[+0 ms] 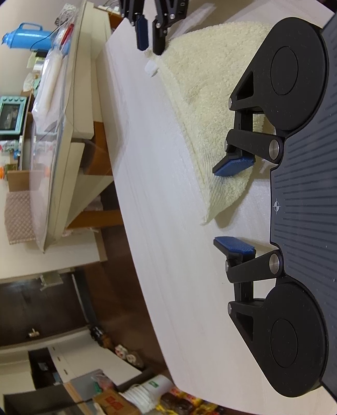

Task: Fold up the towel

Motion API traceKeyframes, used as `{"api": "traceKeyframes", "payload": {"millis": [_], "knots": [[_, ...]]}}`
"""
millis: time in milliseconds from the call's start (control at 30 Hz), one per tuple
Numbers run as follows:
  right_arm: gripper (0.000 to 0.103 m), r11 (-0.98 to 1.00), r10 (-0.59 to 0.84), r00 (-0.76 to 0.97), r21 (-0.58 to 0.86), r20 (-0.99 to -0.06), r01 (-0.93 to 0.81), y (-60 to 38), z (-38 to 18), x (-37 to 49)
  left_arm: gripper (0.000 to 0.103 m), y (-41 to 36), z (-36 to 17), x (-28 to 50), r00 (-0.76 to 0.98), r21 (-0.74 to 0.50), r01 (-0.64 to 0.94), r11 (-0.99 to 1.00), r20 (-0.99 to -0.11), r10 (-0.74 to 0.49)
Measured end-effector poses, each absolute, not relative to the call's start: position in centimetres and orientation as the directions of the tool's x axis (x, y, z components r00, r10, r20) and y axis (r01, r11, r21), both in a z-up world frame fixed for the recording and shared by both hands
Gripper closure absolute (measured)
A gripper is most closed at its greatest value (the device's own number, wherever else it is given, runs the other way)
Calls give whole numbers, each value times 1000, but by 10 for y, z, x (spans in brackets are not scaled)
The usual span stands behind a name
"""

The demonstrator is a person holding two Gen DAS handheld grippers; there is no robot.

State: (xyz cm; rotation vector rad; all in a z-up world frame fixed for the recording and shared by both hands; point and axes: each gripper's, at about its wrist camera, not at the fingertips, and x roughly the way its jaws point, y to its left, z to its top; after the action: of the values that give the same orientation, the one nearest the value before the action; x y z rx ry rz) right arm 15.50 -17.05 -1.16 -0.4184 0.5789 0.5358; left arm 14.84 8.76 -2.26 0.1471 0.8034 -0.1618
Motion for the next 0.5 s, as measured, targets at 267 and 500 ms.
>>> {"api": "traceKeyframes", "payload": {"millis": [267,500], "knots": [[71,792,359,714,-208,-601,-574,-170,-10,154,42,85,-23,148,689,78,164,983,-723,-58],[66,821,420,693,-81,-586,-566,-180,-3,137,19,85,-21,146,703,98,151,984,-710,-37]]}}
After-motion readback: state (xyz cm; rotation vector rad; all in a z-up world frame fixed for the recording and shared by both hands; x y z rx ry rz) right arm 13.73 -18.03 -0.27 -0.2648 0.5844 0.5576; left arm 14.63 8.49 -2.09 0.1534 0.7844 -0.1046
